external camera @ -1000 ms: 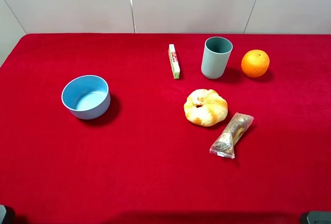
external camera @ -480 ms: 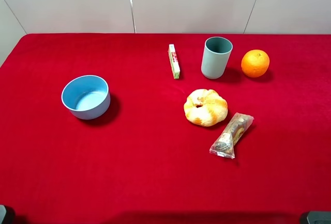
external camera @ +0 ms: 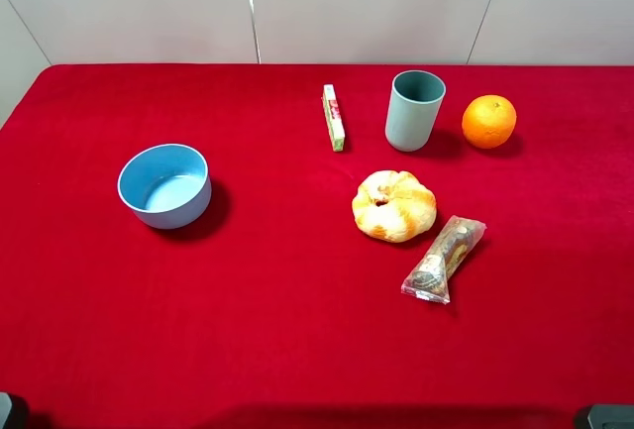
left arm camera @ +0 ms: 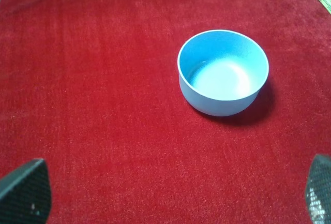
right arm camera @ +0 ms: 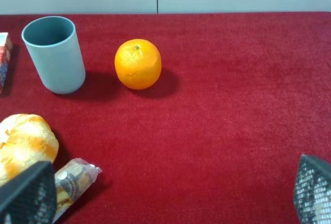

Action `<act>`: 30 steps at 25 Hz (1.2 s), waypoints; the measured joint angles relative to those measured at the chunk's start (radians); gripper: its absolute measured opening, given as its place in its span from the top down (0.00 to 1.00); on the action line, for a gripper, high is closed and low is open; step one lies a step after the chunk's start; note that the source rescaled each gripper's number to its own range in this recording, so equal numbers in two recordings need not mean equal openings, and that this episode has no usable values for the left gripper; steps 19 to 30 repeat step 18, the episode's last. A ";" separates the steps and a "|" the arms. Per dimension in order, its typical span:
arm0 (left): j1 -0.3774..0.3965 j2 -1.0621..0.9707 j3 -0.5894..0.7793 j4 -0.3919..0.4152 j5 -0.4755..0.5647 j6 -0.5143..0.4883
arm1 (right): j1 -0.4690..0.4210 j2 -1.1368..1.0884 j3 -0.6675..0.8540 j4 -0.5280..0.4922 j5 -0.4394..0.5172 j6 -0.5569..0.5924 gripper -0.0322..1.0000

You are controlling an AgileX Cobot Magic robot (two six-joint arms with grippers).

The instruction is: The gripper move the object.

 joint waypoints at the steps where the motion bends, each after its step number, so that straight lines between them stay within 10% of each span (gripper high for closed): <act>1: 0.000 0.000 0.000 0.000 0.000 0.000 | 0.000 0.000 0.000 0.000 0.000 0.000 0.00; 30: 0.000 0.000 0.000 0.000 0.000 0.000 | 0.000 0.000 0.000 0.000 -0.001 0.000 0.00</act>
